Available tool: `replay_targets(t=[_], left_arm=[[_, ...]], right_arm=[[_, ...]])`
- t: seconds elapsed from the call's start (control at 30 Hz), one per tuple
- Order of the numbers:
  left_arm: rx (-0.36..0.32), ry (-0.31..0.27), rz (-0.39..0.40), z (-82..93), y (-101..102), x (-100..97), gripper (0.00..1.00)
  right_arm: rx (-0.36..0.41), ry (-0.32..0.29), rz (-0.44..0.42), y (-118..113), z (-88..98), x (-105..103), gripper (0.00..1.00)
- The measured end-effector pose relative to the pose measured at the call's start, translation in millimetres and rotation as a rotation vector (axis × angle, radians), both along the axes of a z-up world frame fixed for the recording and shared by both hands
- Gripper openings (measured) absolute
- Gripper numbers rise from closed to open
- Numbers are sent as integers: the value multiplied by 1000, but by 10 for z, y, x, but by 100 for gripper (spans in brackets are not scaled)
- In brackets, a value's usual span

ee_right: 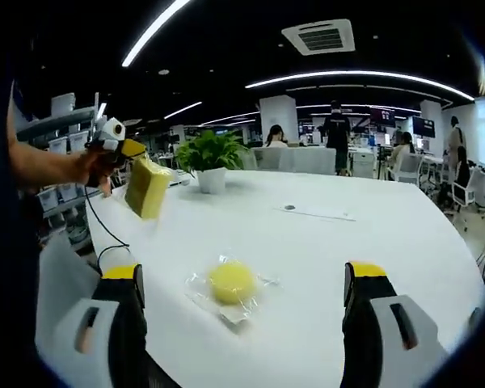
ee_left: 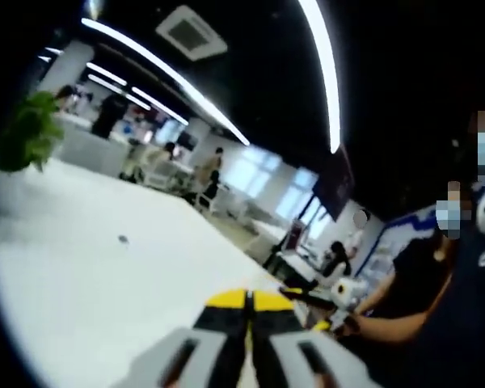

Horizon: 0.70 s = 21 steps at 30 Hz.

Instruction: Compare the silicone blocks by pressing each to a similar depth, holding the contact briefly, and releasing to observe deformation and rebound differences across the visible hardness samples.

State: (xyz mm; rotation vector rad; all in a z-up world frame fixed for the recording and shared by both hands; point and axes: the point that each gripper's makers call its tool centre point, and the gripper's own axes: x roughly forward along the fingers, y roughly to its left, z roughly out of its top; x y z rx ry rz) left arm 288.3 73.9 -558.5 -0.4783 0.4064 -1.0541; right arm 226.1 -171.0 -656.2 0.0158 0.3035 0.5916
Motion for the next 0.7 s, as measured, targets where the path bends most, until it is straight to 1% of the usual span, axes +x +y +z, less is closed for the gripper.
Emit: replay_targets(t=[0.1,0.17,0.27,0.4,0.5,0.57,0.6,0.67,0.7], left_arm=[[-18,46,1,-140,34,19,0],[-17,72,-4,-252,33,30,0],[-26,129,-1,-432,39,67,0],[-5,172,4,-665,50,109,0],[10,210,9,-840,66,156,0],[17,227,12,-941,79,186,0],[30,241,21,-1031,99,214,0],[62,245,40,-1167,139,262,0],[91,235,65,-1246,182,312,0]], right_arm=[[-5,1,-15,-71,-18,-23,97],[-8,8,-20,-97,-37,-31,97],[-11,24,-28,-136,-75,-53,97],[-9,31,-45,-196,-109,-82,97],[-45,44,-38,-188,-191,-128,97],[-40,50,-42,-191,-218,-136,97],[-31,55,-47,-196,-231,-140,97],[-33,62,-51,-197,-262,-146,97],[-30,64,-51,-198,-273,-145,97]])
